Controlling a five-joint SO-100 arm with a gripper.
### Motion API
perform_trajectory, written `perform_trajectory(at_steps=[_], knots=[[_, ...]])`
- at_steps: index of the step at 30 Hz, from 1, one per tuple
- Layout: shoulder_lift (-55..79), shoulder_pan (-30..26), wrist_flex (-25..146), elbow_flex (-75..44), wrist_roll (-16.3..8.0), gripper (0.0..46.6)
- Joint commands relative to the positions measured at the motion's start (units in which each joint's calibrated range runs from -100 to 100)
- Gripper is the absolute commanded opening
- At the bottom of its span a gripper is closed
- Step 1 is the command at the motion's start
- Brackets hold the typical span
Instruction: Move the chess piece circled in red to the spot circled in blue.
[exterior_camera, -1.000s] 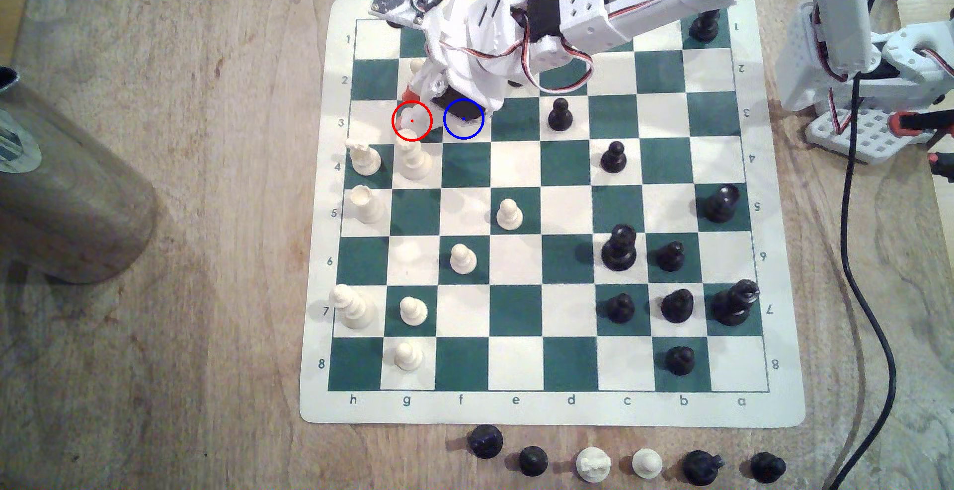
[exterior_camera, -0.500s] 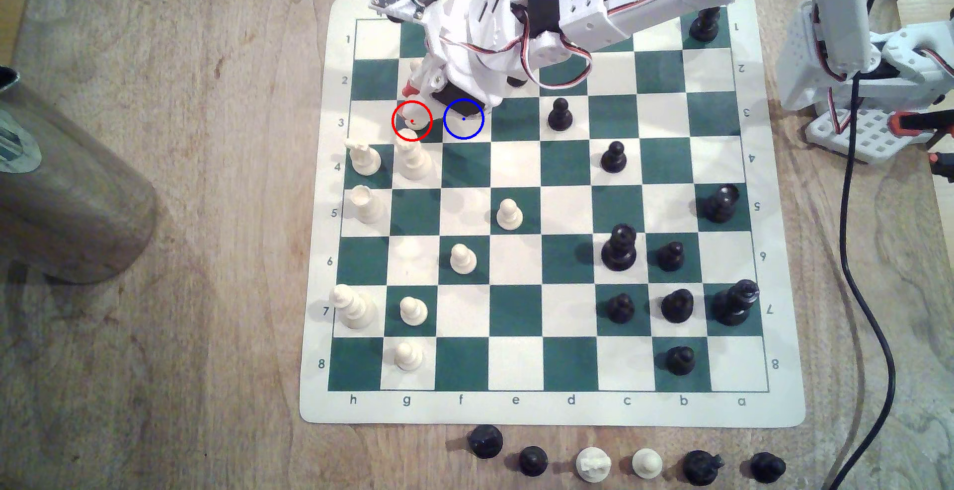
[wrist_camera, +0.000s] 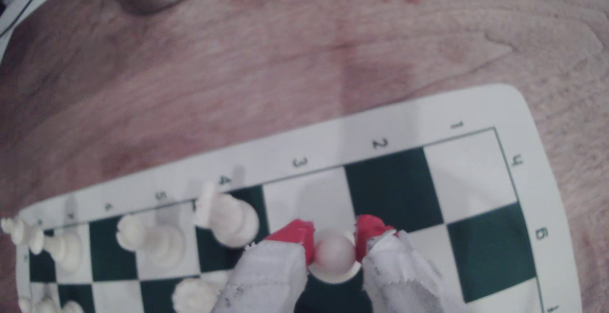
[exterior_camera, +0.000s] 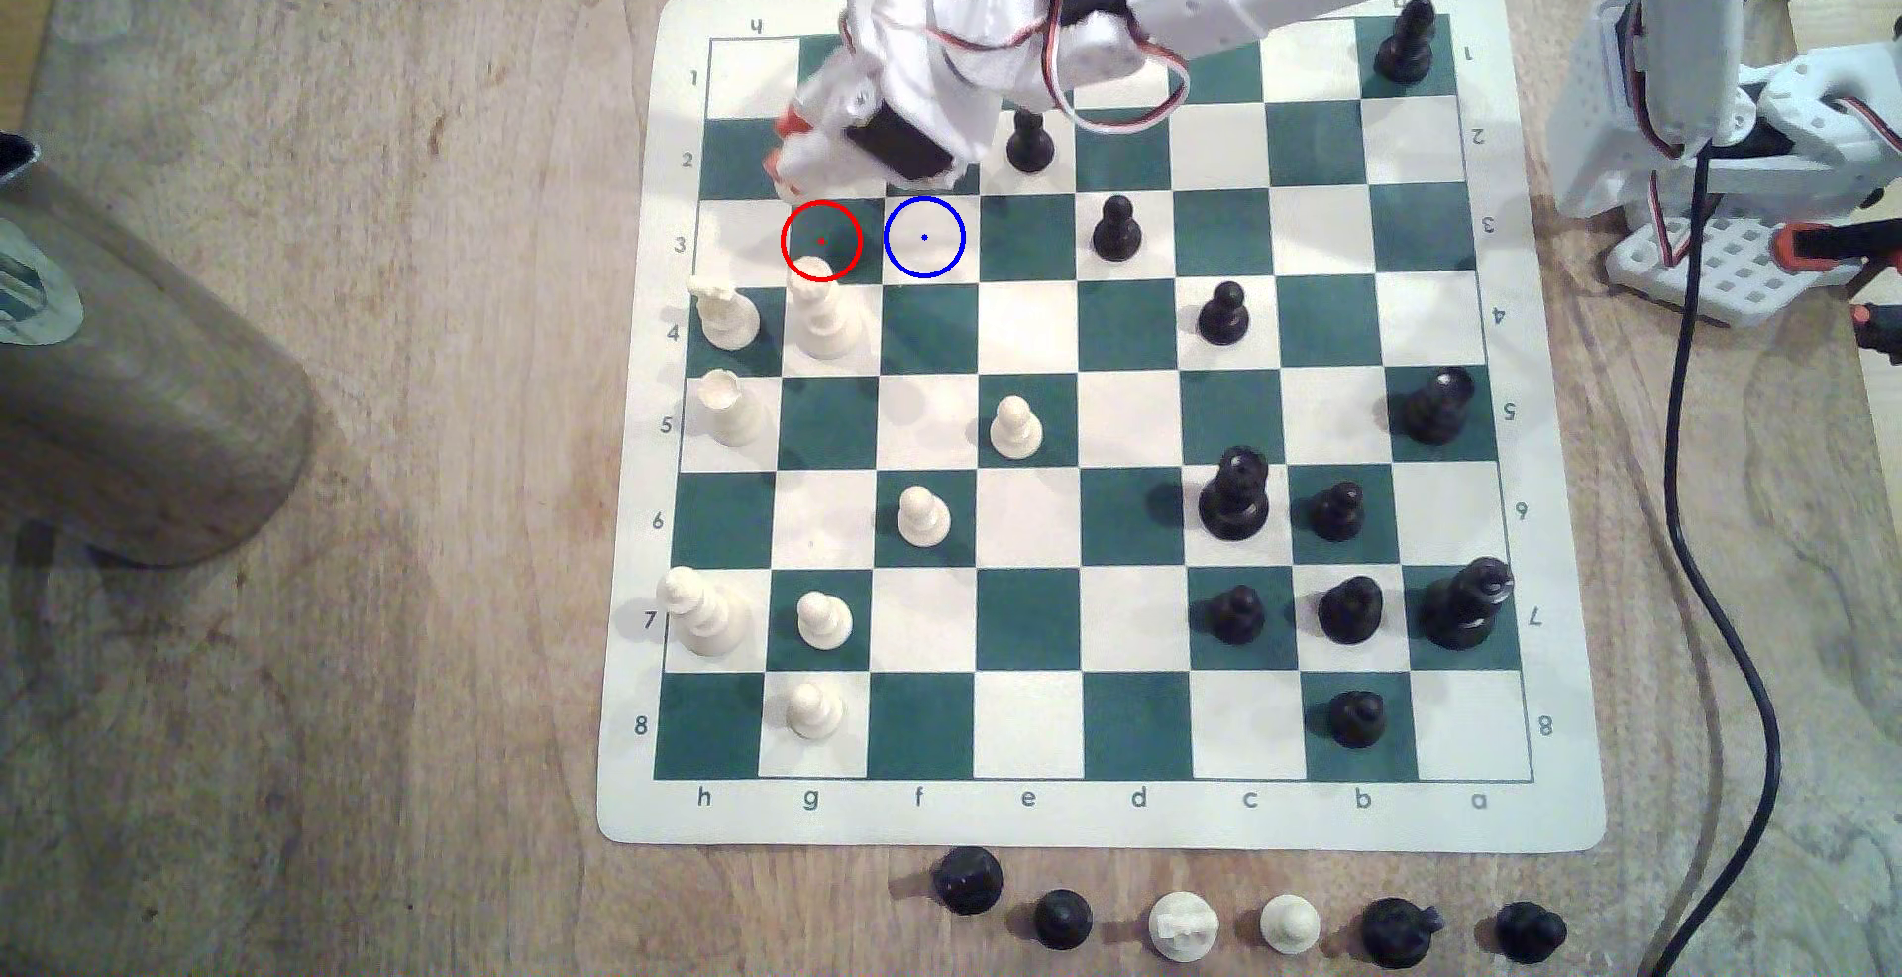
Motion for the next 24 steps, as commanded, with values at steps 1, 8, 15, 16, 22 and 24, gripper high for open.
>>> perform_trajectory(at_steps=[1, 8, 15, 16, 22, 24], knots=[[-13.49, -1.89, -0.82, 5.54, 0.54, 3.6], [-16.46, -3.22, -2.95, 13.34, 0.73, 3.6], [-14.51, -2.83, -7.79, 19.59, 1.07, 3.7], [-14.00, -2.68, -8.20, 19.96, 1.17, 3.7], [-12.22, -2.60, -8.28, 20.23, 1.51, 3.7], [-11.45, -2.68, -8.28, 20.32, 1.71, 3.8]])
